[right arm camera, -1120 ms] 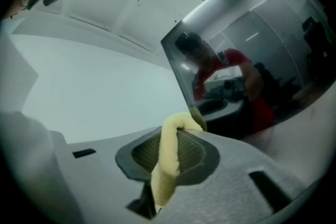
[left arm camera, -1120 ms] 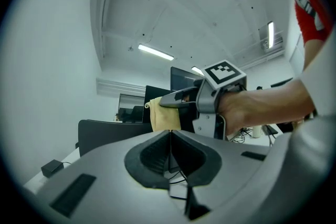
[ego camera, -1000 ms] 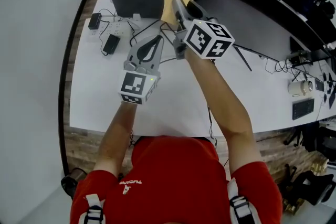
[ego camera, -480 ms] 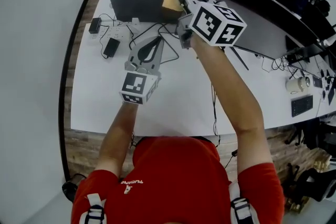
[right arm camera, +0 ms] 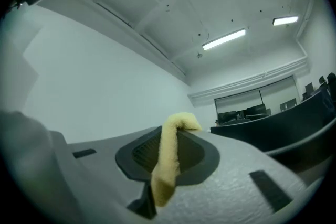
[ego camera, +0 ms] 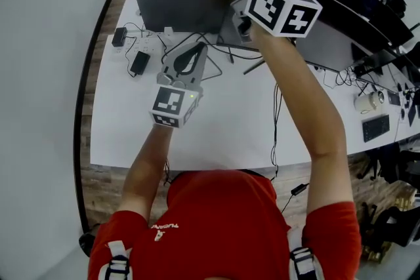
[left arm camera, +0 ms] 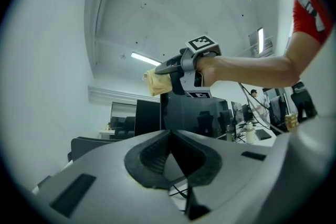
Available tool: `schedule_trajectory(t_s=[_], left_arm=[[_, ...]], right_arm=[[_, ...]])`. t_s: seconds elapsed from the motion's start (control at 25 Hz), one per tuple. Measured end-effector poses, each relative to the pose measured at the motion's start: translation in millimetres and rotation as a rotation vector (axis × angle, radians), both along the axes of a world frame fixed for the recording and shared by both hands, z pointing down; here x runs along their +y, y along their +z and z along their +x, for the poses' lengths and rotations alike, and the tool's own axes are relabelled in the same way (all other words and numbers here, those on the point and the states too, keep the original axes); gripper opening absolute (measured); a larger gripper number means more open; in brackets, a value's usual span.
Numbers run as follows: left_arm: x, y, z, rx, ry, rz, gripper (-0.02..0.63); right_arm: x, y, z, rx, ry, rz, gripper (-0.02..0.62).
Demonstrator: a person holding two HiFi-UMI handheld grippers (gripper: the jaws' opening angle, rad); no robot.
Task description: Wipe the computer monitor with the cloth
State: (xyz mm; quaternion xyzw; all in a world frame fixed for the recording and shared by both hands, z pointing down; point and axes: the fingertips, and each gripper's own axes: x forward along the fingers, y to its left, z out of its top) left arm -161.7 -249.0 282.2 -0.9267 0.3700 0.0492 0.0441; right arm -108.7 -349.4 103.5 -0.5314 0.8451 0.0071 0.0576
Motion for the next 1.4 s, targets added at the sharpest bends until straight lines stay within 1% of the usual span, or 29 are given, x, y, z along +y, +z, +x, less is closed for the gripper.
schedule_trajectory(t_s=[0.12,0.24,0.4,0.6,0.72,0.92,1.08,1.24,1.4], left_arm=[[3,-2,-3,0.001,0.004,0.006,0.011],[5,0,-5,0.003,0.01,0.002,0.011],[7,2,-6,0.006,0.021,-0.002,0.011],[7,2,-8,0.016,0.024,-0.001,0.011],[7,3,-9,0.019,0.021,-0.003,0.011],[9,3,-11,0.021,0.012,0.0,0.011],[12,3,-4,0.017,0.012,-0.001,0.011],[20,1,11,0.008,0.023,0.006,0.011],[27,0,30,0.004,0.038,0.0,0.011]], right_arm=[[1,-19,9,0.043,0.017,0.008,0.057],[-3,-29,23,0.084,0.039,-0.019,0.058],[-11,-18,34,0.166,0.067,-0.096,0.058],[-18,-1,35,0.313,0.084,-0.152,0.058],[-20,6,36,0.379,0.09,-0.173,0.058],[-16,8,46,0.397,0.093,-0.179,0.058],[-8,8,61,0.416,0.097,-0.174,0.058],[3,10,86,0.419,0.112,-0.178,0.058],[15,13,121,0.419,0.133,-0.184,0.058]])
